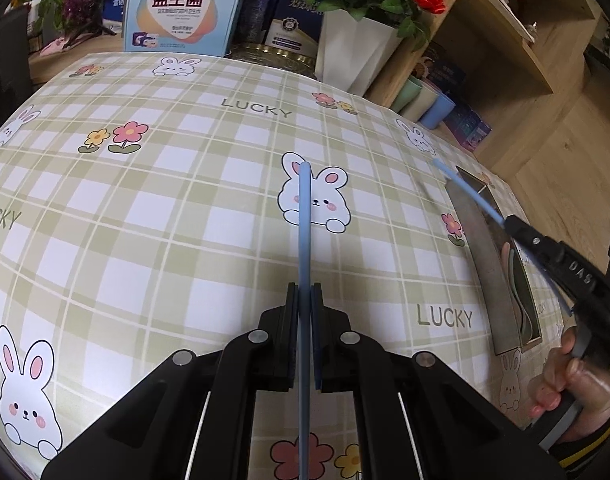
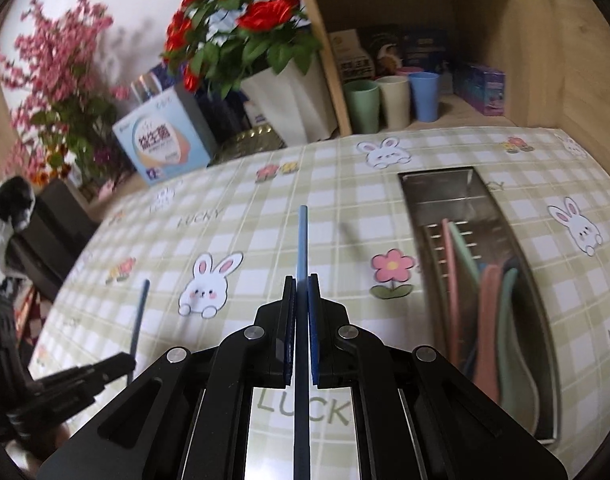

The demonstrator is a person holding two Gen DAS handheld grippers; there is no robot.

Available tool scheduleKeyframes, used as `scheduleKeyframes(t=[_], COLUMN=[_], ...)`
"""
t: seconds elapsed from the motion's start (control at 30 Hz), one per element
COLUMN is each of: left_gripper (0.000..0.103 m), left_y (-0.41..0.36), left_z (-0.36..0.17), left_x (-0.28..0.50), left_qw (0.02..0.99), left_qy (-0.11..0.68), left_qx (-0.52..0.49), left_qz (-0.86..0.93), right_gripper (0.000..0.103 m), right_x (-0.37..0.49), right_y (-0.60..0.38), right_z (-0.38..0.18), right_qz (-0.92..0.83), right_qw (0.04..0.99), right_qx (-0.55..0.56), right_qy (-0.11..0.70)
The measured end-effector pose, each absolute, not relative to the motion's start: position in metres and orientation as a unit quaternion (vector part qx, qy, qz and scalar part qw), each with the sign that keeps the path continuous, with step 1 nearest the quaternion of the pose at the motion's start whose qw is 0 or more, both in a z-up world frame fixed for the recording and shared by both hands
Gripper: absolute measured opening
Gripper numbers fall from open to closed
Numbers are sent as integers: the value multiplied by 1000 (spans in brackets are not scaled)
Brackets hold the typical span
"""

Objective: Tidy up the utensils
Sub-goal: 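Lower the blue chopstick into the steel tray and open the right gripper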

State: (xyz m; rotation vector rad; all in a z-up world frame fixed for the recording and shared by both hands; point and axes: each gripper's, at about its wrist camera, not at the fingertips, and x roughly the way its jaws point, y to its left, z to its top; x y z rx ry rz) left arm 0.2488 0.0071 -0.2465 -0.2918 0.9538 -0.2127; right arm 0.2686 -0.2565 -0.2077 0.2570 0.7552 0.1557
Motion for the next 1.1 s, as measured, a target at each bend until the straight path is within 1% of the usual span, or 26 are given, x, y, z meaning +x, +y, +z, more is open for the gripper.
scheduleKeyframes(t=[0.17,0.27,0.4,0.6,0.73,0.87,1.1], left_gripper=[6,6,6,6,6,6,6], left_y=[6,5,4,3,3,4,6], left_z=[-245,-244,-244,-245,-246,-248,-248], left_x=[246,245,245,245,245,245,247], left_qw=[873,874,873,872,872,872,870], left_qy=[457,457,457,460,460,461,464], left_qx=[-135,-135,-135,-131,-132,-134,-135], left_qz=[-101,-99,-101,-102,-101,-100,-100], right_gripper=[5,5,5,5,5,6,7], right_x=[262,263,262,264,276,289,282], right_y=[-286,-311,-338,-344,-340,-342,-348], right_z=[-190,-189,-205,-233,-241,-253,-265], right_qz=[50,20,-8,-15,-8,-3,-5], right_qw=[929,927,912,892,887,869,849], right_qx=[143,165,198,222,217,239,274], right_qy=[337,337,360,393,407,434,452])
